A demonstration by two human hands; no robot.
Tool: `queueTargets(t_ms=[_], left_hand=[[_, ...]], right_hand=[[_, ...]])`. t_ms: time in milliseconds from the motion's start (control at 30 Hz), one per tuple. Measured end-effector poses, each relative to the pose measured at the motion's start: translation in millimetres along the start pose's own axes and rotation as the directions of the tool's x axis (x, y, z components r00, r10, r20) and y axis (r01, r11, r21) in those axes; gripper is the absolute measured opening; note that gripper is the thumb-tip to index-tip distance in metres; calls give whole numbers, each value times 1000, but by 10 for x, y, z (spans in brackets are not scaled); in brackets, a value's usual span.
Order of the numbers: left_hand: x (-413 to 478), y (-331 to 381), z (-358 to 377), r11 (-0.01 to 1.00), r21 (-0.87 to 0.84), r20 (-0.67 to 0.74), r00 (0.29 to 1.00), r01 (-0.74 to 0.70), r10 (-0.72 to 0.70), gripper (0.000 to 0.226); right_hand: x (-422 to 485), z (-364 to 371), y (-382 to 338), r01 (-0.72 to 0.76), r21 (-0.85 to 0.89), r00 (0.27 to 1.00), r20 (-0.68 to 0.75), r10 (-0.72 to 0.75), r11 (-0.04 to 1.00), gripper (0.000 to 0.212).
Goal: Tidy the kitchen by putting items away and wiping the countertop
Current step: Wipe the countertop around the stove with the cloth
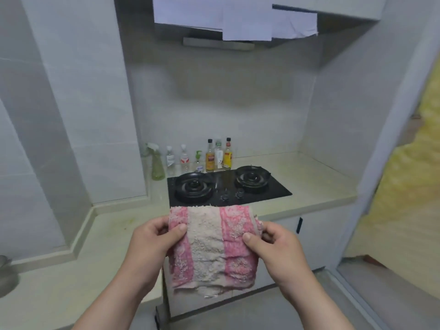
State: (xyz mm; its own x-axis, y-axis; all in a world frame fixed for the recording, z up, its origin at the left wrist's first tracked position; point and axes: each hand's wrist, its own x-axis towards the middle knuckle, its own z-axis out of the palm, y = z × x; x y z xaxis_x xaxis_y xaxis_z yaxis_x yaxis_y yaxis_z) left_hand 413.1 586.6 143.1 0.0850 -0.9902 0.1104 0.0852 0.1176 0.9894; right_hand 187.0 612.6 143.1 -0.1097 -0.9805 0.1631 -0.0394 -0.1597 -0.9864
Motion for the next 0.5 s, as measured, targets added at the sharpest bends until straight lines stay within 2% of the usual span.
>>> queueTargets(t_ms=[133, 333, 500], left_hand=[[247, -114, 420, 1000, -2, 81, 996, 21, -21, 12], [726, -370, 1062, 997, -25, 185, 980, 72, -66, 15], [1329, -604, 1514, 992, -33, 221, 969, 122, -111, 16]], right_hand=[[119, -355, 65, -25, 4, 996, -88, 25, 1000, 18], [534, -850, 284, -64, -36, 976, -212, 55, 997, 14], [1134, -1176, 507, -107, -24, 961, -257, 97, 994, 11]])
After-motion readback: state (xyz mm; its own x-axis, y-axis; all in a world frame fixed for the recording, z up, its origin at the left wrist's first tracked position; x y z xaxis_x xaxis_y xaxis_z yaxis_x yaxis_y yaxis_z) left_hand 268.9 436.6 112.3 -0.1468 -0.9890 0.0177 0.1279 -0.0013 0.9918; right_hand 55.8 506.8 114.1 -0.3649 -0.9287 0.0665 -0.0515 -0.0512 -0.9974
